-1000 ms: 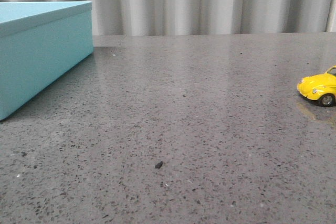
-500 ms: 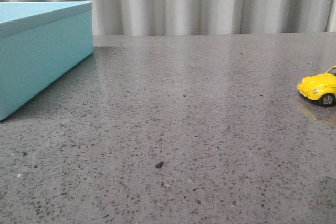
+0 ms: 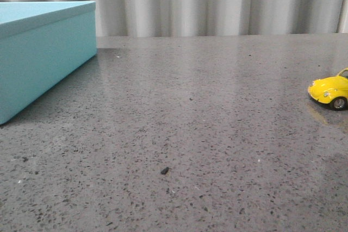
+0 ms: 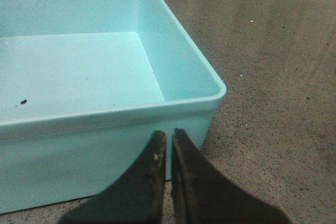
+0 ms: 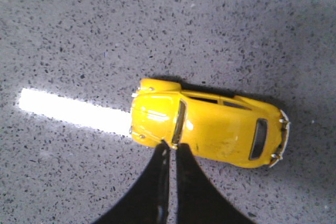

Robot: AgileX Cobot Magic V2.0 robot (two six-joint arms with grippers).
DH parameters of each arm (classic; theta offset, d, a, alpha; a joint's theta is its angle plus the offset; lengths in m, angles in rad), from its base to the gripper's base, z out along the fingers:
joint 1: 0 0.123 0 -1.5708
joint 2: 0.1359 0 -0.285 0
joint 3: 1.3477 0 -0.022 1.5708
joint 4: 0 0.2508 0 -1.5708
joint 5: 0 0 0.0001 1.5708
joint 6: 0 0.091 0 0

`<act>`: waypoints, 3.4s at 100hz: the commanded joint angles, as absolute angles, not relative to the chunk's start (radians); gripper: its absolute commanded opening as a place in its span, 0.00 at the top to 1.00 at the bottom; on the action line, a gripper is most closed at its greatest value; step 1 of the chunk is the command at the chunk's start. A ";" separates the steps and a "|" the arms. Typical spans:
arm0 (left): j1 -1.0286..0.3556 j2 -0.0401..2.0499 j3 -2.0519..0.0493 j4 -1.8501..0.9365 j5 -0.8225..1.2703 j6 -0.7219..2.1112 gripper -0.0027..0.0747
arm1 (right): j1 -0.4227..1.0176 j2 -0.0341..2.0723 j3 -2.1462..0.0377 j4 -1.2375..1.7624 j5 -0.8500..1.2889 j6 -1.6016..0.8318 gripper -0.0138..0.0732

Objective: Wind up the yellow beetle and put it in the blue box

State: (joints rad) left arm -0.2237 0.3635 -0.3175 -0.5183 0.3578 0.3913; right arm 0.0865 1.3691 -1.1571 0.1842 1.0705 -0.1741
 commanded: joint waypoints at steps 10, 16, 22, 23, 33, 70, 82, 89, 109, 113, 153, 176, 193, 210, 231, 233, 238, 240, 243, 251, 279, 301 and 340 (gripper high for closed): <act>-0.230 0.376 -0.347 -0.532 0.298 0.384 0.99 | 0.082 1.376 -1.192 0.182 1.038 -0.172 0.90; -0.230 0.376 -0.347 -0.532 0.298 0.384 0.99 | 0.082 1.380 -1.190 0.180 1.028 -0.172 0.90; -0.230 0.376 -0.347 -0.533 0.298 0.384 0.99 | 0.082 1.381 -1.190 0.175 1.017 -0.172 0.90; -0.230 0.376 -0.347 -0.533 0.298 0.384 0.99 | 0.082 1.381 -1.190 0.174 1.015 -0.172 0.90; -0.230 0.376 -0.347 -0.533 0.298 0.384 0.99 | 0.082 1.386 -1.190 0.141 1.006 -0.158 0.90; -0.230 0.376 -0.347 -0.533 0.298 0.384 0.99 | 0.082 1.412 -1.190 0.125 1.014 -0.139 0.90; -0.230 0.376 -0.347 -0.533 0.298 0.384 0.99 | 0.082 1.432 -1.190 0.125 1.008 -0.139 0.90; -0.230 0.376 -0.347 -0.533 0.298 0.384 0.99 | 0.082 1.440 -1.190 0.125 1.001 -0.139 0.90; -0.230 0.376 -0.347 -0.533 0.298 0.384 0.99 | 0.082 1.461 -1.190 0.123 0.999 -0.139 0.90; -0.230 0.376 -0.347 -0.533 0.298 0.384 0.99 | 0.082 1.462 -1.190 0.123 1.000 -0.139 0.90; -0.230 0.376 -0.347 -0.533 0.296 0.384 0.99 | 0.082 1.468 -1.190 0.094 1.010 -0.139 0.90; -0.230 0.376 -0.347 -0.533 0.296 0.384 0.99 | 0.082 1.469 -1.190 0.042 1.017 -0.127 0.90; -0.230 0.376 -0.347 -0.533 0.296 0.384 0.99 | 0.045 1.486 -1.190 -0.005 1.038 -0.094 0.90; -0.230 0.376 -0.347 -0.533 0.296 0.384 0.99 | -0.012 1.490 -1.190 -0.096 1.046 -0.034 0.90; -0.230 0.376 -0.347 -0.533 0.296 0.384 0.99 | -0.053 1.490 -1.190 -0.149 1.045 -0.009 0.90; -0.230 0.376 -0.347 -0.533 0.296 0.384 0.99 | -0.053 1.490 -1.190 -0.149 1.038 -0.009 0.90; -0.230 0.376 -0.347 -0.533 0.296 0.384 0.99 | -0.053 1.490 -1.190 -0.149 1.016 -0.009 0.90; -0.230 0.376 -0.347 -0.533 0.296 0.384 0.99 | -0.053 1.490 -1.190 -0.142 1.001 -0.009 0.90; -0.230 0.376 -0.347 -0.533 0.296 0.384 0.99 | -0.053 1.486 -1.190 -0.128 0.976 -0.009 0.90; -0.230 0.376 -0.345 -0.533 0.296 0.384 0.99 | -0.051 1.447 -1.190 -0.073 0.900 -0.012 0.90; -0.230 0.376 -0.342 -0.533 0.294 0.384 0.99 | -0.010 1.127 -1.190 -0.028 0.819 -0.051 0.90; -0.230 0.376 -0.342 -0.533 0.294 0.384 0.99 | -0.005 0.851 -1.152 -0.028 0.732 -0.051 0.90; -0.230 0.376 -0.347 -0.564 0.082 0.389 0.99 | -0.005 0.394 -0.812 -0.021 0.484 -0.106 0.90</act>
State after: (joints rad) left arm -0.2237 0.3635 -0.3157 -0.5526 0.1828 0.3913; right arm -0.0052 0.4648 -0.8540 -0.0252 0.5887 -0.0898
